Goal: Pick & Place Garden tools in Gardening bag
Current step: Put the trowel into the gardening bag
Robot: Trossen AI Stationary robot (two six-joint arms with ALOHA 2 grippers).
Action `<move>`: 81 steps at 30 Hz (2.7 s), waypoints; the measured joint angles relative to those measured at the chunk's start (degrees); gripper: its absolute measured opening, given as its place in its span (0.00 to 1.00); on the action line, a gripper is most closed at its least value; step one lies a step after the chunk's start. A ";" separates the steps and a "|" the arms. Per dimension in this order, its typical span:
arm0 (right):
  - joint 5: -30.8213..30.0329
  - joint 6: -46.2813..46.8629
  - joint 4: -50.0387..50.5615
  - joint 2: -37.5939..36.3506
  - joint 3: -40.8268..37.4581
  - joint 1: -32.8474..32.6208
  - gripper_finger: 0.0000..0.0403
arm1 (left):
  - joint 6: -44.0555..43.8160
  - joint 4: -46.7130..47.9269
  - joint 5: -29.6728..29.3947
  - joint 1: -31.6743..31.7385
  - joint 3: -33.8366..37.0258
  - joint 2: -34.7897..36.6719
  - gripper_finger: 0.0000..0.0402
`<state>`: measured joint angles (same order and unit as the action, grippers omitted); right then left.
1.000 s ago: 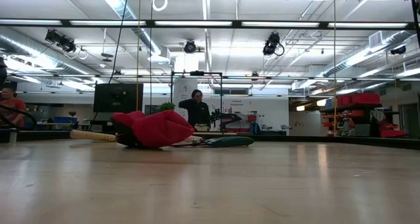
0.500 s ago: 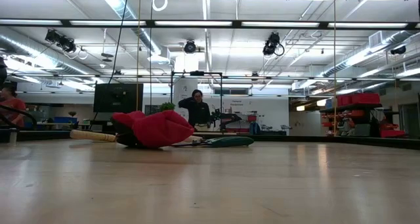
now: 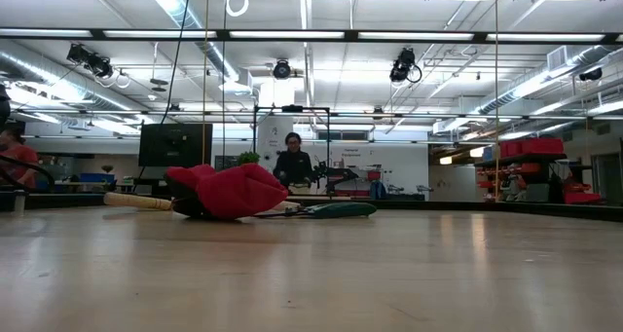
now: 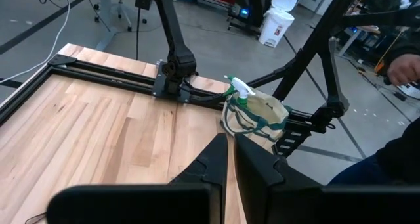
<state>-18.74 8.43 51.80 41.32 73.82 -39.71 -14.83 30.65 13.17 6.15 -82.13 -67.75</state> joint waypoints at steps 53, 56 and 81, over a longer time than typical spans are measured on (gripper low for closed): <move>3.05 -1.82 -33.11 -3.54 -14.96 13.30 0.37 | 0.62 0.00 -0.04 -0.01 0.00 0.00 0.07; 5.30 -0.62 -36.96 -3.56 -17.50 14.63 0.37 | 0.61 0.00 -0.02 -0.02 0.00 0.00 0.07; 26.96 -0.13 -45.61 -2.08 -22.58 39.69 0.37 | 0.59 0.00 -0.04 -0.01 0.00 0.00 0.07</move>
<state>8.22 8.30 6.19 39.24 51.24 -0.02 -14.24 30.65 13.13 6.14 -82.13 -67.75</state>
